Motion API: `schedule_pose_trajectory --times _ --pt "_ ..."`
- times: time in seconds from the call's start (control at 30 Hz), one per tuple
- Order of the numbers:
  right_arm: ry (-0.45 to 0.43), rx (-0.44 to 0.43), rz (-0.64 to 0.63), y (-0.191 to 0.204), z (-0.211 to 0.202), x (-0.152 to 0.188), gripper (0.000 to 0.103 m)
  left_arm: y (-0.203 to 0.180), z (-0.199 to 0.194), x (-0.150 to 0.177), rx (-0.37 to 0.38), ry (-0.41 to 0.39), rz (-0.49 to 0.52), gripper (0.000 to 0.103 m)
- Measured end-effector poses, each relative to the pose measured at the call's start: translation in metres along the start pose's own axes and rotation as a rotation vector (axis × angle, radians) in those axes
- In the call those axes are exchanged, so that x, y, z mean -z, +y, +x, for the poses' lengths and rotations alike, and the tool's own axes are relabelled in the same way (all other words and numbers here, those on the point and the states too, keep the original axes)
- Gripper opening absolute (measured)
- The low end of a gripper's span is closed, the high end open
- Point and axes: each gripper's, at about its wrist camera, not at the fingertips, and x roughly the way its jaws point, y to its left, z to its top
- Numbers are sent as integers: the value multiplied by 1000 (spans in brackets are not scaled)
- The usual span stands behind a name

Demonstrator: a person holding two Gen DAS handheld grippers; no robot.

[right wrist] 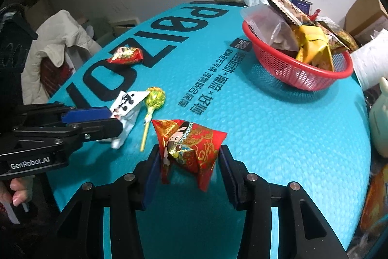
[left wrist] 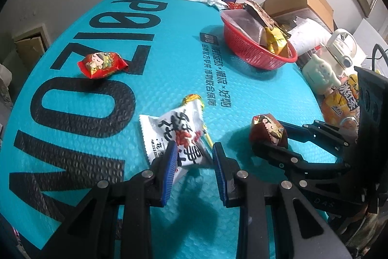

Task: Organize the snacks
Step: 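Carry the white packet with the left gripper while the right gripper carries the red packet to the basket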

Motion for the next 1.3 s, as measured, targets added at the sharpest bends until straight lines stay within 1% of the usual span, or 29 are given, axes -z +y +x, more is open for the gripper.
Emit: schedule_pose_trajectory --times 0.2,0.3,0.4,0.47,0.57,0.67,0.8,0.87,0.93,1.0,1.03,1.1,1.13,1.17,1.2,1.27,1.3 --pt "-6 -5 16 1 -10 13 46 -11 -7 9 15 -8 9 29" --pt "-17 -5 25 0 -18 20 46 -16 -9 13 49 -4 5 29" --pt "-29 -4 36 -1 -27 25 46 -22 -10 15 61 -8 10 29" --pt "-33 2 41 -2 -31 29 46 -26 -10 17 66 -6 16 22" --pt "-34 10 59 -5 -35 36 46 -28 -10 19 77 -5 19 22" --pt "-27 9 78 -8 -35 41 46 -29 -12 21 71 -14 20 22" --pt "-13 2 90 -9 -32 42 46 -29 -24 19 8 -73 40 22" --pt "-12 -2 88 -7 -31 39 46 -22 -26 14 -23 -81 7 22" --pt "-14 -7 81 -6 -31 35 46 -15 -25 10 -9 -78 -26 22" --pt "-16 -13 72 -4 -30 29 47 -8 -20 5 12 -59 -57 22" --pt "-15 -14 67 -4 -30 27 47 -6 -18 3 11 -50 -65 23" --pt "-15 -14 55 -4 -28 22 47 -3 -13 0 -5 -40 -84 26" --pt "-15 -12 52 -3 -27 20 47 -1 -11 -2 -19 -36 -93 32" --pt "-14 -10 50 -3 -25 17 47 0 -10 -3 -25 -33 -98 41" --pt "-12 -10 48 -4 -24 16 47 3 -9 -4 -29 -35 -104 46" --pt "-6 -14 47 -5 -21 12 47 6 -9 -6 -42 -44 -116 63" --pt "-3 -15 47 -6 -20 11 47 9 -7 -7 -59 -45 -124 64"
